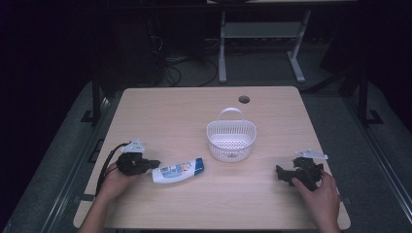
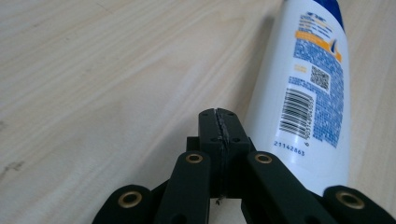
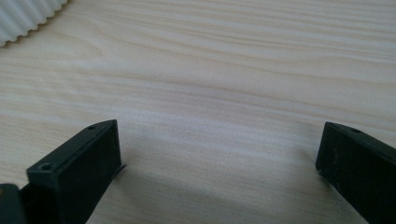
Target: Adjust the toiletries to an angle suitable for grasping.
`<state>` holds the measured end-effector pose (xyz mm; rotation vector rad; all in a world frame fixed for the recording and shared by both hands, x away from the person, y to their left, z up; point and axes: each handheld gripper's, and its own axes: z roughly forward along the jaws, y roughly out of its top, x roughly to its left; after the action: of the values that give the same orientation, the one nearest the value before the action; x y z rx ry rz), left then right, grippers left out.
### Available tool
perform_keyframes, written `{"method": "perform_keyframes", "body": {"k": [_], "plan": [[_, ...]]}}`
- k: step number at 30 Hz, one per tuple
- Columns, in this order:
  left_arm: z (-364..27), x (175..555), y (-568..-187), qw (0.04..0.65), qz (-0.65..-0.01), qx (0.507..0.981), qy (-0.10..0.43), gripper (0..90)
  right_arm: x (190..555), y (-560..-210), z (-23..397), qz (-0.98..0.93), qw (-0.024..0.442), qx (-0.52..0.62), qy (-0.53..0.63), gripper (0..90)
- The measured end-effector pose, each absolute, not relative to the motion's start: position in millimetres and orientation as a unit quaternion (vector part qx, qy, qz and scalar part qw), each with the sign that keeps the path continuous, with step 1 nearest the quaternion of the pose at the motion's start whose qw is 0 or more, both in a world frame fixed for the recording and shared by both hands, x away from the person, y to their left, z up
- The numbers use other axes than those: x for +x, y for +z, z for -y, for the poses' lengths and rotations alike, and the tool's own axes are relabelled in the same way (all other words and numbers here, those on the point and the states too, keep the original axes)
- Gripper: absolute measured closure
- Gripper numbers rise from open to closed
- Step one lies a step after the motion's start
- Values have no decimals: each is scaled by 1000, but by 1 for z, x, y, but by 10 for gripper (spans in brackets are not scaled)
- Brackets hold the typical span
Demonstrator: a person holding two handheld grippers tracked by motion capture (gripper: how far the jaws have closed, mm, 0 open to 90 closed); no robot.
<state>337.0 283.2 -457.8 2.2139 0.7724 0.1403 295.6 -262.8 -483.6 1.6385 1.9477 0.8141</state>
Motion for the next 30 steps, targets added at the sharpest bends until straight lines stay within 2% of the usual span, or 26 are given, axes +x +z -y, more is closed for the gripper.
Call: {"method": "perform_keyframes", "body": {"k": [17,30], "plan": [[-275,300,-453,387,-290,875,34,900,296,-484,263,-709,233,596,296,0],[-260,291,-446,383,-272,882,27,900,296,-484,263,-709,233,596,296,0]]}}
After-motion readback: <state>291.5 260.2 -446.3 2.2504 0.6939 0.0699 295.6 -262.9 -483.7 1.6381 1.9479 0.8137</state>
